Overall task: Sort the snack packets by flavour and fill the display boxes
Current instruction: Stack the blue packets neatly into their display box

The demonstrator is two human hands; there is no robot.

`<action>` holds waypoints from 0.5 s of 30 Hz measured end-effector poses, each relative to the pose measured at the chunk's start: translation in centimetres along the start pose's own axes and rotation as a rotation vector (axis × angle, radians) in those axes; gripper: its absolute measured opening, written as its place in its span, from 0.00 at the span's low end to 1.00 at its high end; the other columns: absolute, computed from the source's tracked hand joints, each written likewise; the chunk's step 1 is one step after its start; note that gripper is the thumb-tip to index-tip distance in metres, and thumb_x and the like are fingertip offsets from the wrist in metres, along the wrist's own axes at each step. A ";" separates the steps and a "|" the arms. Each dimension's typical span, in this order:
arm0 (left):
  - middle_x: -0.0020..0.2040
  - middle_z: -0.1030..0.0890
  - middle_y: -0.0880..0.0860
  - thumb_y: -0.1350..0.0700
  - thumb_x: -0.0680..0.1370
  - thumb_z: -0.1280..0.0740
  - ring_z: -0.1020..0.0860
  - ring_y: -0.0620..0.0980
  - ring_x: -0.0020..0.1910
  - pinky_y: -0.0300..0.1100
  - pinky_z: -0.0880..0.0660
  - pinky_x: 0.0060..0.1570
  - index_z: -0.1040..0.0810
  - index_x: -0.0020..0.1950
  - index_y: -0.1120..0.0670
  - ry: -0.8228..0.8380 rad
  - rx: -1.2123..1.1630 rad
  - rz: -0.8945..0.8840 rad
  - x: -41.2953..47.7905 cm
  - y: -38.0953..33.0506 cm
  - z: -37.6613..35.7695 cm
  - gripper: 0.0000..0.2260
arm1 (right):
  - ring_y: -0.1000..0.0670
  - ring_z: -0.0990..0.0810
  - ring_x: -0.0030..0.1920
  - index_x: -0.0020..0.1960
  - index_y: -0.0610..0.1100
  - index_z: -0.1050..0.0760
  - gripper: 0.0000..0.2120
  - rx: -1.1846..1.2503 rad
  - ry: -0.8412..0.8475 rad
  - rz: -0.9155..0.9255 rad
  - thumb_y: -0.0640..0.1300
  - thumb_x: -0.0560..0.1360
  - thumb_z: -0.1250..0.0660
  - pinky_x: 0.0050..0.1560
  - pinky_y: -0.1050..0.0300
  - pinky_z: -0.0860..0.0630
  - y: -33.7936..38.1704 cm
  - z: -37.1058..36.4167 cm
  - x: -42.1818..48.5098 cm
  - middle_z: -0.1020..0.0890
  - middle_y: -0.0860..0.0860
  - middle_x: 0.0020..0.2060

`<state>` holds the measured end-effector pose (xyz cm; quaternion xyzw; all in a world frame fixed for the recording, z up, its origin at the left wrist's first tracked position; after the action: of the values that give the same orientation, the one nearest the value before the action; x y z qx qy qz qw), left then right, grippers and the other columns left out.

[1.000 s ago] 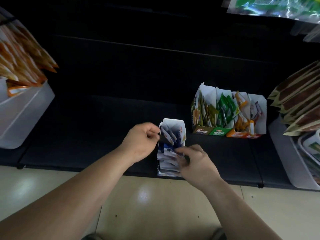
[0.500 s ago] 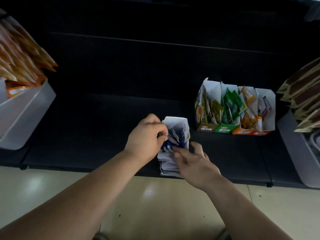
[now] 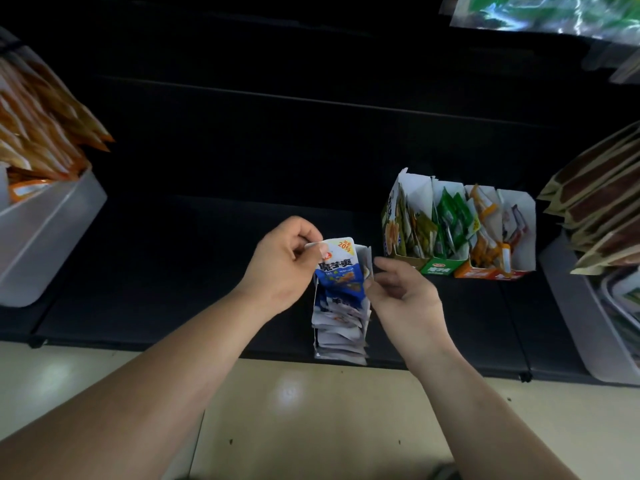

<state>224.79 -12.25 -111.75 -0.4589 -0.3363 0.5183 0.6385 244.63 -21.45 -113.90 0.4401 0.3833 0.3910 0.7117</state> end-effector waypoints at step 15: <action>0.40 0.13 0.43 0.56 0.75 0.22 0.15 0.41 0.40 0.42 0.17 0.47 0.12 0.44 0.50 0.323 0.162 0.039 -2.7 1.7 -4.5 0.02 | 0.55 0.21 0.48 0.57 0.57 0.15 0.17 -0.412 0.229 0.046 0.39 0.74 0.30 0.57 0.52 0.21 -2.5 -2.2 -0.8 0.28 0.57 0.51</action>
<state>227.61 -15.82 -114.80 -0.4896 -0.1774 0.4754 0.7091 242.86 -22.22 -116.76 0.2470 0.3634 0.5244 0.7293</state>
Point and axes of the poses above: each hand's wrist, its own x-axis towards the middle knuckle, its own z-axis out of the back of the hand, y = z × x, the point moved 9 cm from there along x, towards the middle knuckle
